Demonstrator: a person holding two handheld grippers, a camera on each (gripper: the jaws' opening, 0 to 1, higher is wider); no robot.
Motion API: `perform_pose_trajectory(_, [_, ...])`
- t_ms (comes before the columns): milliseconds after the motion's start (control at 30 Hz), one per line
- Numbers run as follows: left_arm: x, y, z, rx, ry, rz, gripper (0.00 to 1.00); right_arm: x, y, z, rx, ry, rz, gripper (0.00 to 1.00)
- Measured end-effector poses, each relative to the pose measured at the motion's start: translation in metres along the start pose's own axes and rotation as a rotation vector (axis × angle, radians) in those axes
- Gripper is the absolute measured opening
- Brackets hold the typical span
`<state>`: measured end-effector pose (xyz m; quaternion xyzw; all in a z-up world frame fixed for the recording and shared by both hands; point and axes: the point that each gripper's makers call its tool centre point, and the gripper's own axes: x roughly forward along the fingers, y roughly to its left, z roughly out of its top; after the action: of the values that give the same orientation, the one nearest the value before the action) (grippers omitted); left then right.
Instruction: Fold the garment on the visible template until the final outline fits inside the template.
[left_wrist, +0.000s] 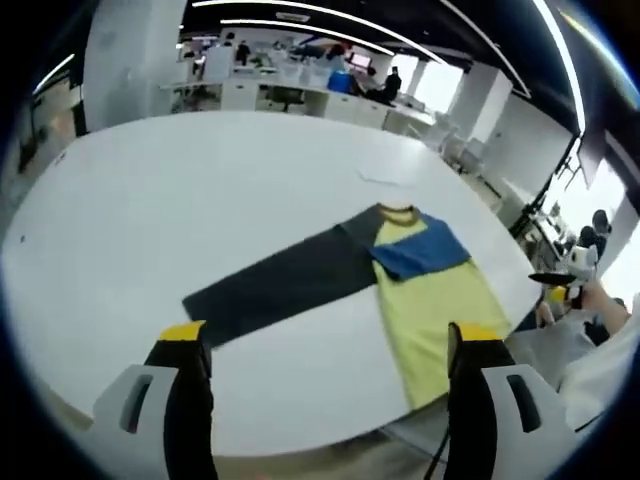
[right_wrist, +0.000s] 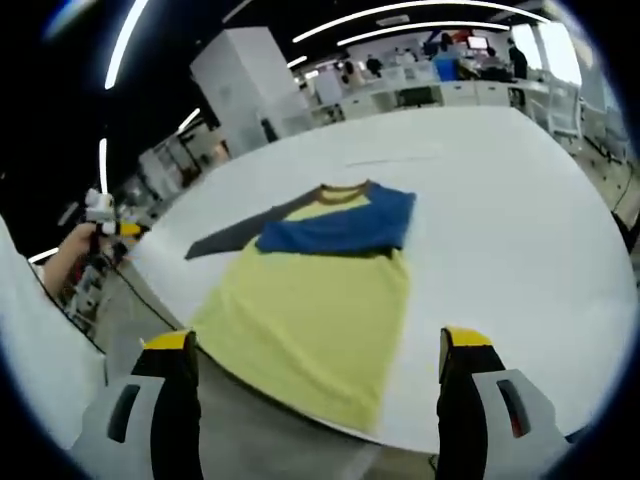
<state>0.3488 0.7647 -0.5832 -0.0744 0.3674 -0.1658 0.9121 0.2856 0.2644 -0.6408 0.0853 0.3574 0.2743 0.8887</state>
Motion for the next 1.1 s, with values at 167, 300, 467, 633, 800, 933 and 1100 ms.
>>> perform_pose_trajectory(167, [-0.002,0.009,0.013,-0.025,-0.029,0.008,0.96,-0.002,-0.002,0.001,0.005,-0.006,-0.008,1.0])
perform_pose_trajectory(300, [-0.01,0.01,0.022,-0.032,-0.063,0.009,0.96,-0.004,-0.003,0.002,0.009,-0.012,-0.008,1.0])
perform_pose_trajectory(467, [-0.01,0.019,0.027,-0.062,-0.081,0.019,0.96,-0.004,-0.004,-0.002,0.013,-0.007,-0.009,1.0])
perform_pose_trajectory(633, [-0.007,0.027,0.031,-0.068,-0.078,0.025,0.97,-0.005,-0.004,-0.003,0.014,-0.003,-0.007,1.0])
perform_pose_trajectory(800, [0.001,0.034,0.039,-0.086,-0.096,0.017,0.97,-0.007,-0.006,-0.003,0.015,-0.003,-0.015,1.0])
perform_pose_trajectory(933, [0.016,0.05,0.029,-0.092,-0.05,0.05,0.97,-0.008,-0.006,-0.003,0.016,-0.001,-0.021,1.0])
perform_pose_trajectory(1100, [0.026,0.066,0.023,-0.111,-0.035,0.072,0.97,-0.008,-0.005,-0.004,0.017,0.006,-0.024,1.0])
